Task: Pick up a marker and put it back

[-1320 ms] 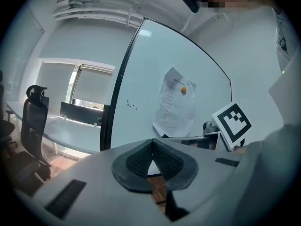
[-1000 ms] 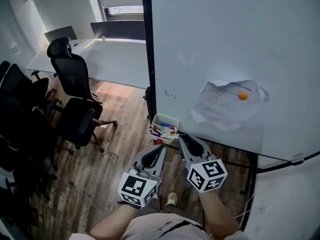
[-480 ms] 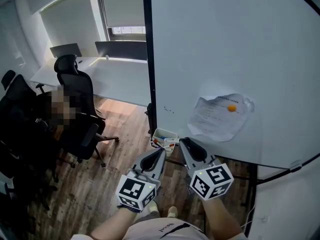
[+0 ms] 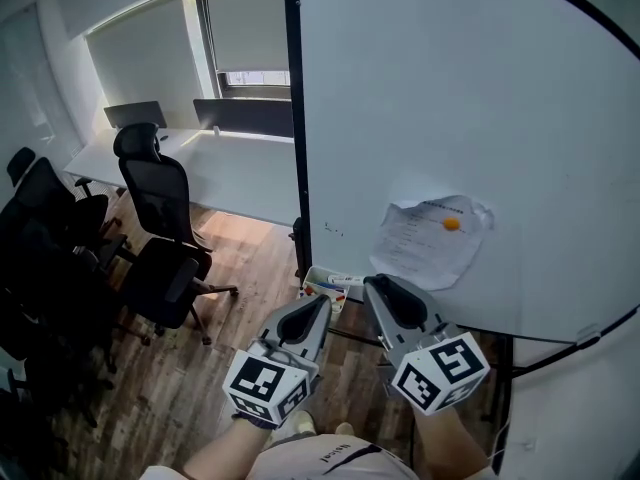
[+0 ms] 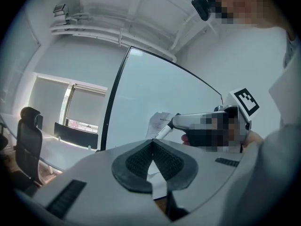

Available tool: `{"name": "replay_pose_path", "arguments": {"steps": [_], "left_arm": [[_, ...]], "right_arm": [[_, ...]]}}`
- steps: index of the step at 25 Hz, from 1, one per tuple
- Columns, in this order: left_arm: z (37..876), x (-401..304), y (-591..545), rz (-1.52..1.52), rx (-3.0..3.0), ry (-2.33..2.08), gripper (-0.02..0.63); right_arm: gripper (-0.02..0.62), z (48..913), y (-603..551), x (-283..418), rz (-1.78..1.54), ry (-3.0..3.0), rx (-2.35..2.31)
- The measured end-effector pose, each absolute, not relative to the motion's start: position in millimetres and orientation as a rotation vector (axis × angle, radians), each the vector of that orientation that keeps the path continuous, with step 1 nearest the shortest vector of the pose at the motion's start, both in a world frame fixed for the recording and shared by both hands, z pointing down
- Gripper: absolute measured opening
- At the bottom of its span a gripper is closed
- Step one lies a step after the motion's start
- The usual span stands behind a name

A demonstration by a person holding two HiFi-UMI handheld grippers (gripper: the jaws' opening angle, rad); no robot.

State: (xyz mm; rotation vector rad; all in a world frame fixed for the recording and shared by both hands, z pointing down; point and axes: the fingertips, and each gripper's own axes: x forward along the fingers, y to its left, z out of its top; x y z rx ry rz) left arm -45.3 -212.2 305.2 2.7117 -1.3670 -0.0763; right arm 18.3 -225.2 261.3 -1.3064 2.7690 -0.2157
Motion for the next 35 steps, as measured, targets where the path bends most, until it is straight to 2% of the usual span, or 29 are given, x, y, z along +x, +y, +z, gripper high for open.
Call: {"name": "replay_pose_path", "arguments": {"steps": [6,35], "left_arm": [[286,-41,-209,-0.091,2.736,-1.374,0.008],[288,-43,-216,-0.117,2.684,-1.398,0.008]], "right_arm": [[0.067,240,-216,28,-0.172,2.755,-1.294],[0.067,258,-225,24,-0.242,2.767,-1.259]]}}
